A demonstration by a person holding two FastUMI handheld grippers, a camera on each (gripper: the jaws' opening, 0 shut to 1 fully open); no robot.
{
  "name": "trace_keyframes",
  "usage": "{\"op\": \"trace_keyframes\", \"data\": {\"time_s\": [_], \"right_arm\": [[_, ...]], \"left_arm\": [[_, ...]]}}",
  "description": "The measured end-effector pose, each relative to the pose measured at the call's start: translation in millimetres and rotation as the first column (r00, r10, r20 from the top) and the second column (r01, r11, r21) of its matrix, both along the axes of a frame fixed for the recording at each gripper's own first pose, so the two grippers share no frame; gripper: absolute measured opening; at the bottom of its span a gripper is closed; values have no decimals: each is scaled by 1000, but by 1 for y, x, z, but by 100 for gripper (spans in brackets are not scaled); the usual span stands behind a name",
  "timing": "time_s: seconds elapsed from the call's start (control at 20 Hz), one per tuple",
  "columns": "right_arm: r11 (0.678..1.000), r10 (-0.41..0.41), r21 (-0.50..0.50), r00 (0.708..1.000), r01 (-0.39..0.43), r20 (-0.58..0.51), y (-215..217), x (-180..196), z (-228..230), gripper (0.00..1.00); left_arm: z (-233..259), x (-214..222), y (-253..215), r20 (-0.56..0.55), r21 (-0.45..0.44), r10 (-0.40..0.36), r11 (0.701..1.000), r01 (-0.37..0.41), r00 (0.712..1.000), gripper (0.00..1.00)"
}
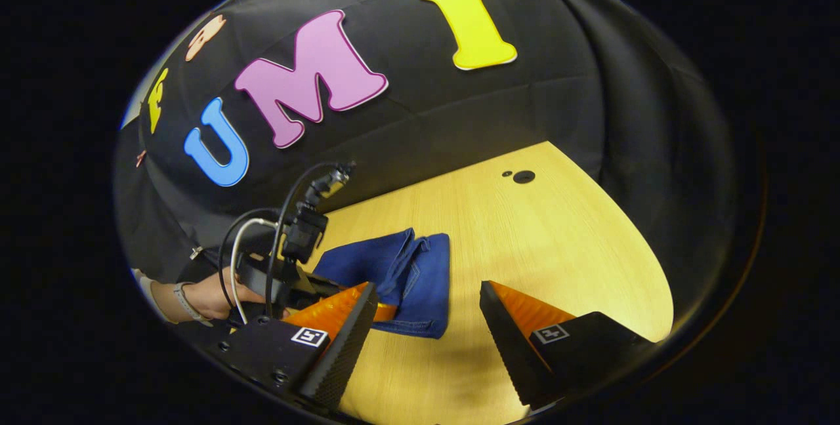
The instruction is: Grasp the waist and the cuffs of the jeans and fold them to make the two legs overlap; first hold the waist and fold one-third of the jeans toward the cuffs, then hold the cuffs and fold the remaining one-third in the same direction to finish folding.
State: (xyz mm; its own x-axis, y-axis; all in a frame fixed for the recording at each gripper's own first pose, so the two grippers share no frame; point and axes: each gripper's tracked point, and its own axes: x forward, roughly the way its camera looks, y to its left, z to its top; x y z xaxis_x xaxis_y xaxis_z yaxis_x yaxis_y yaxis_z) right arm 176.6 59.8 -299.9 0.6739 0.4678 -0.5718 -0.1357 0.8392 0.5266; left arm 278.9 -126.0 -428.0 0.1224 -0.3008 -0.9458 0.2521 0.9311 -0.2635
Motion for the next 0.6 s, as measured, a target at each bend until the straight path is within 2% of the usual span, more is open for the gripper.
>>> {"op": "trace_keyframes", "data": {"time_s": [0.1, 0.2, 0.25, 0.3, 0.4, 0.45, 0.6], "right_arm": [[999, 36, -32, 999, -35, 29, -3, 2, 7, 97], [998, 55, -26, 996, -53, 75, 1, -1, 31, 97], [997, 69, -31, 992, -66, 105, 5, -7, 46, 97], [996, 82, -45, 987, -77, 136, 8, -14, 61, 97], [994, 97, -72, 976, -84, 194, 14, -31, 87, 96], [993, 97, -83, 973, -81, 211, 18, -43, 100, 96], [985, 124, -149, 951, -84, 283, 32, -83, 140, 96]], "left_arm": [[13, 5, -1, 91, -18, 37, 999, -35, 995, 62], [49, 1, -10, 181, -80, 89, 994, -75, 979, 84], [75, -4, -10, 246, -123, 112, 989, -84, 963, 99], [105, -9, -5, 325, -156, 124, 985, -76, 938, 97], [155, -27, 22, 496, -138, 133, 988, -74, 858, 96], [182, -41, 40, 579, -102, 138, 990, -97, 803, 96], [262, -91, 89, 744, -92, 197, 976, -195, 639, 96]]}}
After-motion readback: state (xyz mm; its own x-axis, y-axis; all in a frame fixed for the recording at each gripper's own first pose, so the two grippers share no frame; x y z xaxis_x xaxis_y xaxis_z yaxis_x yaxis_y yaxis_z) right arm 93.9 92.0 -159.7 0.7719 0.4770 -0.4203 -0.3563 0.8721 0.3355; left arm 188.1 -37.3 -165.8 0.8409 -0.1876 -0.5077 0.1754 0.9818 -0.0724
